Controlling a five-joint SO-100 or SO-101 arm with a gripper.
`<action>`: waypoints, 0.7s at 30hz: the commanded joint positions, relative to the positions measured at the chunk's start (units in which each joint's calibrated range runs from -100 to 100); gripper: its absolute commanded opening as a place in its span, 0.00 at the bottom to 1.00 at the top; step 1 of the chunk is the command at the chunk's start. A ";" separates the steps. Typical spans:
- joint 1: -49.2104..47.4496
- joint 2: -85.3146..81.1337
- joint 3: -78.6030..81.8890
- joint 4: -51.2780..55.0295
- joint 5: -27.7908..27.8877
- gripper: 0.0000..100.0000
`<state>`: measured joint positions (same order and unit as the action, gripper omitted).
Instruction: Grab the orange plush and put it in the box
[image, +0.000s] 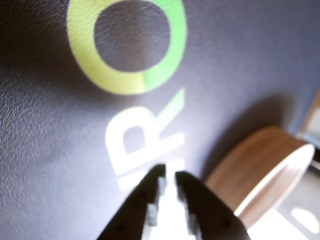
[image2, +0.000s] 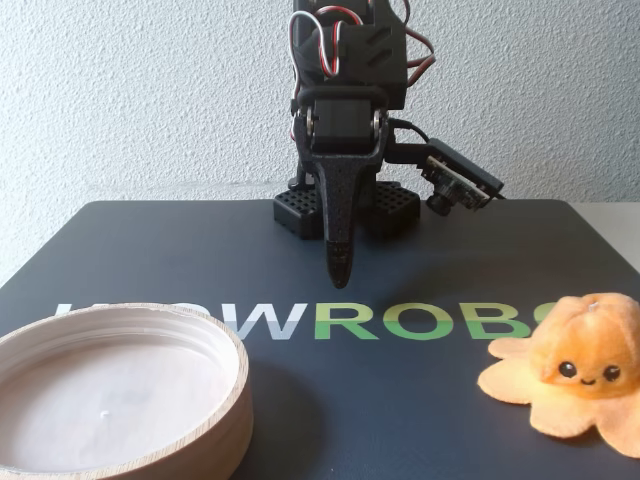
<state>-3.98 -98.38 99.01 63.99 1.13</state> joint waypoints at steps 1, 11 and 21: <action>-0.09 -0.52 0.63 -0.44 0.21 0.02; -3.38 1.50 -10.16 -2.53 0.00 0.02; -22.28 85.31 -70.09 -6.53 -16.58 0.08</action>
<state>-21.96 -25.82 43.06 54.96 -11.32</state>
